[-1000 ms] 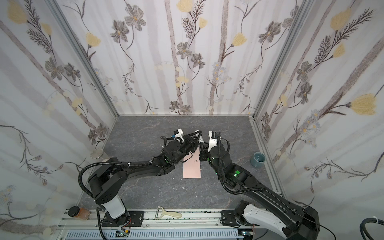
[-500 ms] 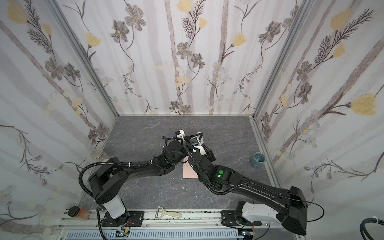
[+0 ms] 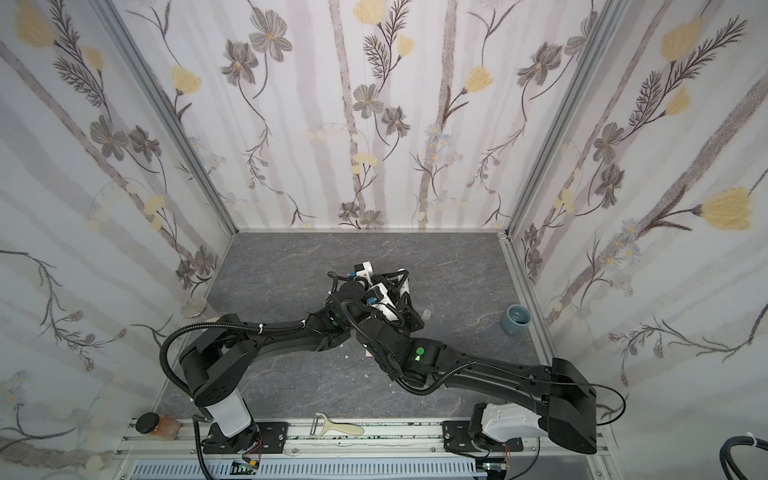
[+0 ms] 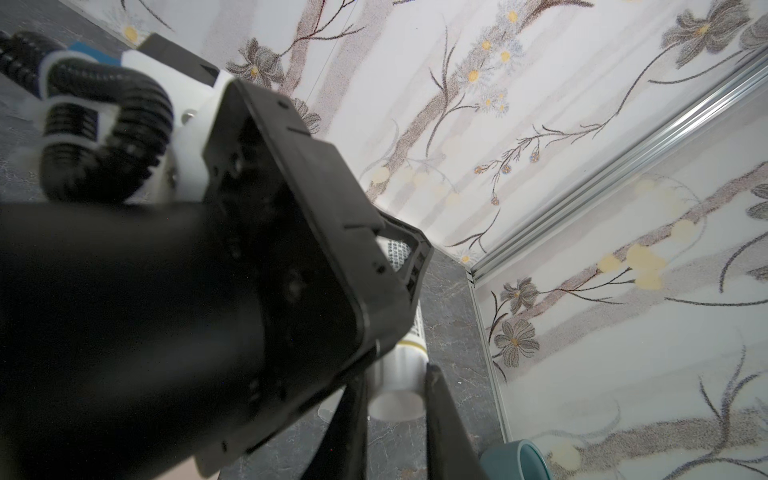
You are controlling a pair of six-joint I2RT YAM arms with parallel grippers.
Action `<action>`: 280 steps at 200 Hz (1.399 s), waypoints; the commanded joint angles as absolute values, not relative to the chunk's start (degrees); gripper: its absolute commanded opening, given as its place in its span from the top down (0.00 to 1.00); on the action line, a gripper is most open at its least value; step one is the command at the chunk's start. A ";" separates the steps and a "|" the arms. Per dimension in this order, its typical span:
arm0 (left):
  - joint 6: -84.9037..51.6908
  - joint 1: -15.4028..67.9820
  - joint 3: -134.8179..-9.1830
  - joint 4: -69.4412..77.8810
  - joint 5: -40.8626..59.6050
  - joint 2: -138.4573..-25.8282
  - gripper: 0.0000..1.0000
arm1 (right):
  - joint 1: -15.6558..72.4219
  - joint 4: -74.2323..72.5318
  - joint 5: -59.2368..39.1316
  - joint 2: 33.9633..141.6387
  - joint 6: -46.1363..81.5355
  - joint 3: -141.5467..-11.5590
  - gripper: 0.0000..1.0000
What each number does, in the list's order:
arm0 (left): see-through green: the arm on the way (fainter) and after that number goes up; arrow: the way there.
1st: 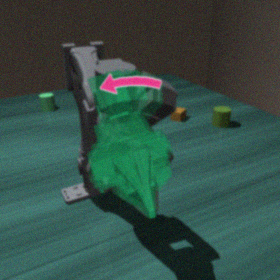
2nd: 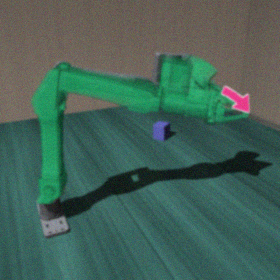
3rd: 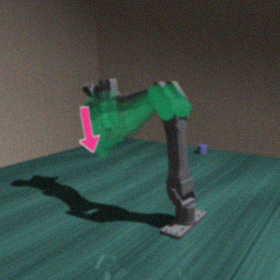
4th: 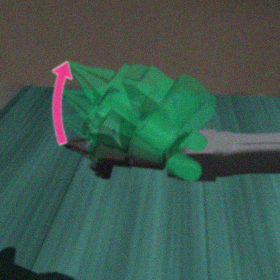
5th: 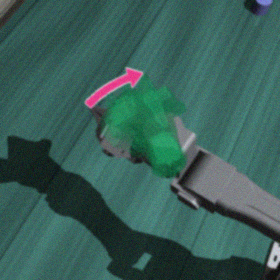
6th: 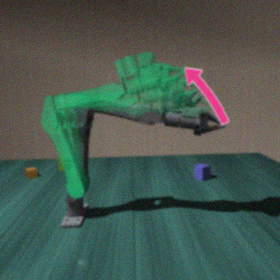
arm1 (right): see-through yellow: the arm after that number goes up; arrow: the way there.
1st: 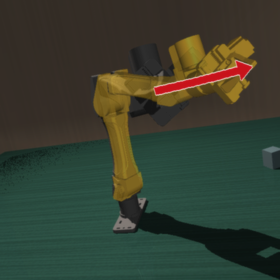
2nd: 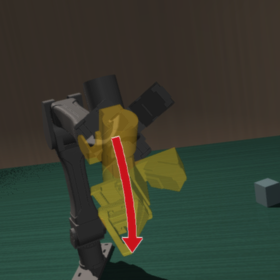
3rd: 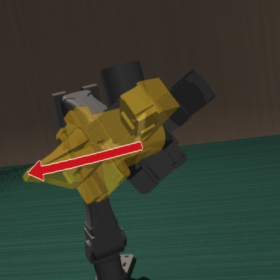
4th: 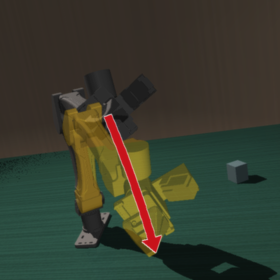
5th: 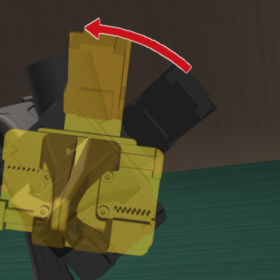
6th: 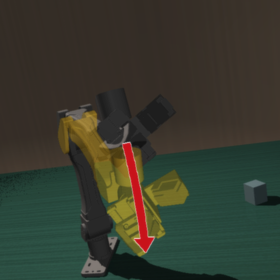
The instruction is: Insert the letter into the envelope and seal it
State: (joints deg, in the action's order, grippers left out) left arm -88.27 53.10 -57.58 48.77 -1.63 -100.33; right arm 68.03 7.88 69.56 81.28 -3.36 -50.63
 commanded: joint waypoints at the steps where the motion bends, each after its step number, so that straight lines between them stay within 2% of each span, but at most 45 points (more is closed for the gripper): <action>1: -88.54 53.47 -58.38 53.86 0.83 -99.72 1.00 | 68.29 8.85 56.48 78.90 -2.85 -49.79 0.71; 13: -87.58 53.38 -57.95 53.72 0.39 -99.36 1.00 | 68.00 7.83 52.71 76.08 -0.84 -49.27 0.59; 30: -84.62 53.03 -57.32 53.32 -0.25 -98.32 1.00 | 67.14 7.66 46.24 71.35 3.43 -48.72 0.55; 69: -70.69 52.59 -58.55 41.79 -2.60 -93.86 1.00 | 56.92 2.25 20.96 55.38 19.56 -40.48 0.49; 96: -64.55 52.63 -57.29 35.73 -4.87 -91.20 1.00 | 48.76 -5.65 9.61 45.61 29.54 -33.04 0.46; 143: -64.03 53.49 -53.26 33.20 -8.78 -88.43 1.00 | 39.49 -22.96 -4.63 44.23 44.24 -23.00 0.40; 199: -67.53 54.68 -54.83 33.91 -13.27 -89.06 1.00 | 38.94 -36.19 -9.18 53.34 52.32 -19.55 0.38; 232: -69.25 55.18 -56.15 34.74 -12.51 -90.99 1.00 | 38.94 -39.90 -10.24 56.41 53.67 -19.46 0.51; 280: -70.22 55.74 -56.23 36.20 -12.21 -91.24 1.00 | 38.85 -41.87 -9.02 58.87 54.32 -19.73 0.61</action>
